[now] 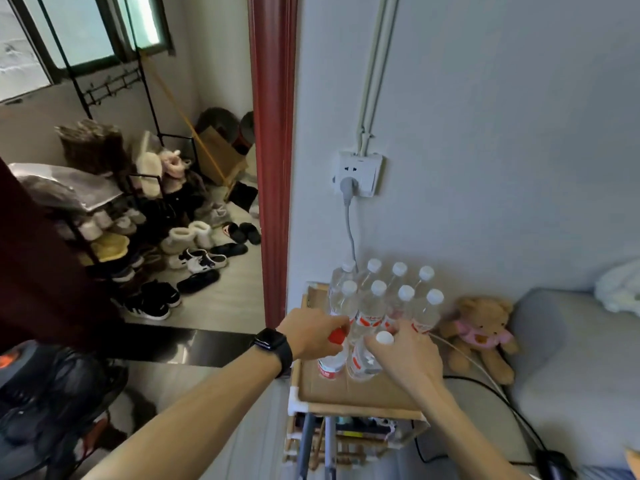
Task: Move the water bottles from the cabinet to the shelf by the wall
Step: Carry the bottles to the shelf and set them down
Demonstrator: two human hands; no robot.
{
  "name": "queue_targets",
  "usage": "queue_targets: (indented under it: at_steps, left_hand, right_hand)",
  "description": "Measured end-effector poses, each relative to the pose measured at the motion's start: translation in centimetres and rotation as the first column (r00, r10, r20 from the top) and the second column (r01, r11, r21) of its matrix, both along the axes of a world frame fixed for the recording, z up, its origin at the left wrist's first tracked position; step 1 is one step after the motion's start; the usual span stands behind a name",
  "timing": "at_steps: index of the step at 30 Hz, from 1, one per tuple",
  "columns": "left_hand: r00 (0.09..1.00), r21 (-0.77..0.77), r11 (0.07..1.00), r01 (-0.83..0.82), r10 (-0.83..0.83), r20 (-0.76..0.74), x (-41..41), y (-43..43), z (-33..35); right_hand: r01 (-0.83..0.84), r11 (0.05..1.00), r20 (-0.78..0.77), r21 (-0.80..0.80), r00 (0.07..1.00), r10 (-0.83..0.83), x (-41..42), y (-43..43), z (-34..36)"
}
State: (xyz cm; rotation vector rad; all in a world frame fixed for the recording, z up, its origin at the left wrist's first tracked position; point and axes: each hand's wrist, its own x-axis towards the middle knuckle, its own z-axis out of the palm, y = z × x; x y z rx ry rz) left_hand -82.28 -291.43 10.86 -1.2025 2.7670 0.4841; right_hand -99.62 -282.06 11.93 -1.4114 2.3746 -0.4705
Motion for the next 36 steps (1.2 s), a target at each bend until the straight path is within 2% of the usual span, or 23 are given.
queue_targets:
  at_steps: [4, 7, 11, 16, 26, 30, 36]
  left_hand:
    - [0.999, -0.015, 1.0, -0.013, 0.012, -0.044, -1.3, -2.1, -0.4]
    - [0.996, 0.02, 0.999, -0.038, 0.04, -0.083, -2.3, -2.9, -0.7]
    - [0.987, 0.054, 0.996, -0.078, 0.084, -0.136, -3.0, -2.9, -0.9]
    - [0.98, 0.127, 0.981, -0.148, 0.163, -0.113, -1.6, -1.8, -1.5]
    - [0.97, 0.025, 0.976, -0.218, 0.219, -0.109, -0.9, -0.4, -2.7]
    - [0.971, -0.059, 0.97, -0.237, 0.234, -0.053, -1.0, -0.2, -2.1]
    - [0.953, -0.065, 0.951, -0.301, 0.298, -0.048, -1.3, 0.3, -2.4]
  right_hand:
    - [0.024, 0.999, 0.043, 0.045, 0.999, -0.026, -0.2, -2.2, -1.5]
    - [0.018, 1.0, 0.086, 0.015, 0.996, -0.02, -0.6, -3.3, -1.8]
    - [-0.081, 0.997, 0.11, 0.011, 0.991, 0.08, -1.8, -4.1, -1.3]
    - [-0.222, 0.975, 0.071, 0.009, 0.973, 0.221, -3.1, -4.1, -1.9]
    - [-0.353, 0.935, -0.096, -0.04, 0.932, 0.348, -4.2, -4.2, -3.1]
    - [-0.44, 0.897, -0.086, -0.046, 0.896, 0.435, -5.0, -4.2, -3.0]
    - [-0.522, 0.852, -0.013, -0.024, 0.853, 0.522, -6.0, -4.5, -3.2]
